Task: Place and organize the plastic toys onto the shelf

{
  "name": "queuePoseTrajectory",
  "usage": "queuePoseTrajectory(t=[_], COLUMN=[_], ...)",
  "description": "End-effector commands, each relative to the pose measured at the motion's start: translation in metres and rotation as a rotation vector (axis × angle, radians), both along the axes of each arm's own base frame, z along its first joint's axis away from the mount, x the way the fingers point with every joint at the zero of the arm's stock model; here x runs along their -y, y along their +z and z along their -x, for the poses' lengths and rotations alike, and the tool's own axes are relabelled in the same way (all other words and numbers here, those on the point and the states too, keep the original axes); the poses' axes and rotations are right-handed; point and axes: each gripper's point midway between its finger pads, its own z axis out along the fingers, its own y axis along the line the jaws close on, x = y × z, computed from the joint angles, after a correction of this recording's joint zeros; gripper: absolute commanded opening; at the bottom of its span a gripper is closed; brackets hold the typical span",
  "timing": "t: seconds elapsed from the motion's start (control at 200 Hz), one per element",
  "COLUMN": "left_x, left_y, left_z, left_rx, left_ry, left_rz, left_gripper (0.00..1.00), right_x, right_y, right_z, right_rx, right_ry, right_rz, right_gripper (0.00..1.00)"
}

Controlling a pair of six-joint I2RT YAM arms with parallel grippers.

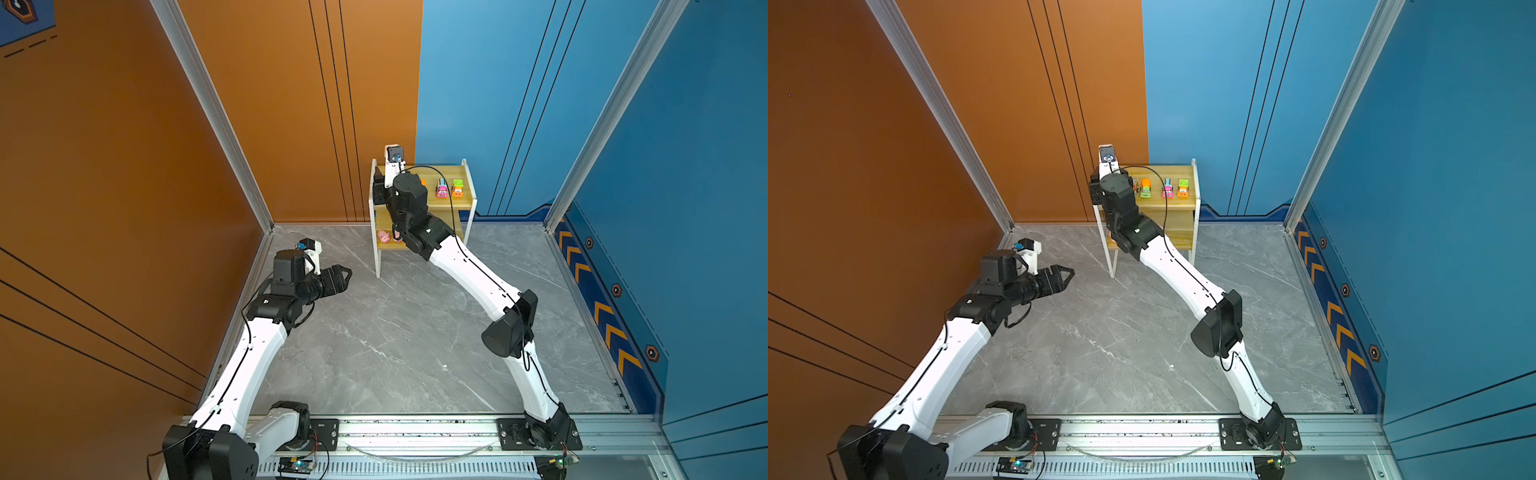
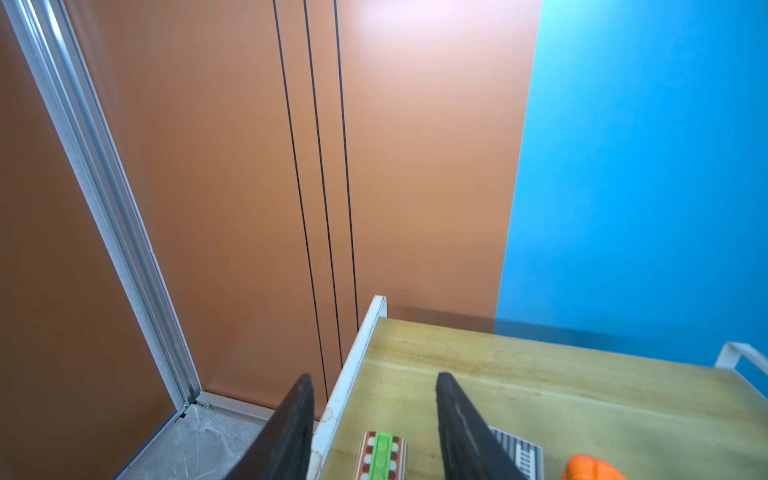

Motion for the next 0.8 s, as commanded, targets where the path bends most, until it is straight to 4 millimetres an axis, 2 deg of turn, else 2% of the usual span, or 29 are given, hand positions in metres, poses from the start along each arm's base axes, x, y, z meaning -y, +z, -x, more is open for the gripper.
queuePoseTrajectory(t=[0.0, 0.03, 0.04, 0.05, 0.06, 0.155, 0.25, 0.285, 0.295, 0.32, 0.375, 0.42, 0.44, 0.475, 0.546, 0.656, 0.751, 0.766, 0.796], left_x=[-0.003, -0.005, -0.006, -0.007, -0.007, -0.016, -0.026, -0.030, -0.031, -0.035, -0.045, -0.055, -0.059, -0.068, -0.085, -0.114, -0.136, -0.139, -0.145], left_y=[-0.007, -0.007, -0.007, -0.007, -0.007, -0.007, -0.006, -0.005, -0.005, -0.005, -0.002, -0.001, 0.000, -0.001, 0.000, 0.000, -0.008, -0.003, -0.005], left_z=[-0.002, -0.002, -0.003, -0.003, -0.003, -0.005, -0.006, -0.007, -0.007, -0.007, -0.007, -0.007, -0.006, -0.006, -0.003, 0.003, 0.012, 0.010, 0.012], left_rx=[0.003, 0.007, 0.009, 0.010, 0.013, 0.023, 0.038, 0.048, 0.050, 0.055, 0.075, 0.089, 0.096, 0.105, 0.124, 0.153, 0.167, 0.199, 0.208], left_ry=[0.004, 0.011, 0.014, 0.016, 0.020, 0.051, 0.090, 0.107, 0.111, 0.126, 0.168, 0.203, 0.223, 0.262, 0.336, 0.465, 0.563, 0.582, 0.608], left_rz=[-0.033, -0.037, -0.038, -0.039, -0.040, -0.047, -0.058, -0.061, -0.062, -0.067, -0.084, -0.096, -0.100, -0.112, -0.142, -0.202, -0.281, -0.286, -0.309], left_gripper=[0.78, 0.79, 0.79, 0.79, 0.79, 0.80, 0.81, 0.81, 0.82, 0.82, 0.84, 0.85, 0.94, 1.00, 0.98, 0.98, 0.98, 0.98, 0.98], right_x=[0.026, 0.032, 0.030, 0.040, 0.043, 0.075, 0.125, 0.140, 0.156, 0.175, 0.217, 0.250, 0.265, 0.290, 0.333, 0.374, 0.391, 0.392, 0.395], right_y=[0.077, 0.084, 0.080, 0.091, 0.095, 0.105, 0.102, 0.092, 0.091, 0.077, 0.059, 0.034, 0.024, 0.006, -0.040, -0.120, -0.184, -0.192, -0.210], right_z=[0.039, 0.046, 0.045, 0.053, 0.056, 0.078, 0.095, 0.102, 0.100, 0.100, 0.109, 0.115, 0.118, 0.125, 0.135, 0.147, 0.156, 0.157, 0.159], right_rx=[0.133, 0.144, 0.140, 0.154, 0.160, 0.189, 0.182, 0.159, 0.157, 0.130, 0.099, 0.056, 0.039, 0.004, -0.070, -0.151, -0.219, -0.221, -0.228], right_ry=[0.006, 0.002, 0.002, -0.003, -0.005, -0.034, -0.095, -0.109, -0.138, -0.171, -0.226, -0.272, -0.293, -0.330, -0.399, -0.461, -0.506, -0.510, -0.515], right_rz=[-0.043, -0.037, -0.028, -0.034, -0.035, -0.020, -0.014, -0.007, -0.008, -0.001, -0.023, -0.033, -0.041, -0.048, -0.061, -0.078, -0.062, -0.061, -0.060], right_gripper=[0.50, 0.50, 0.50, 0.50, 0.51, 0.55, 0.60, 0.62, 0.63, 0.65, 0.70, 0.77, 0.79, 0.83, 0.87, 0.92, 0.95, 0.95, 0.95])
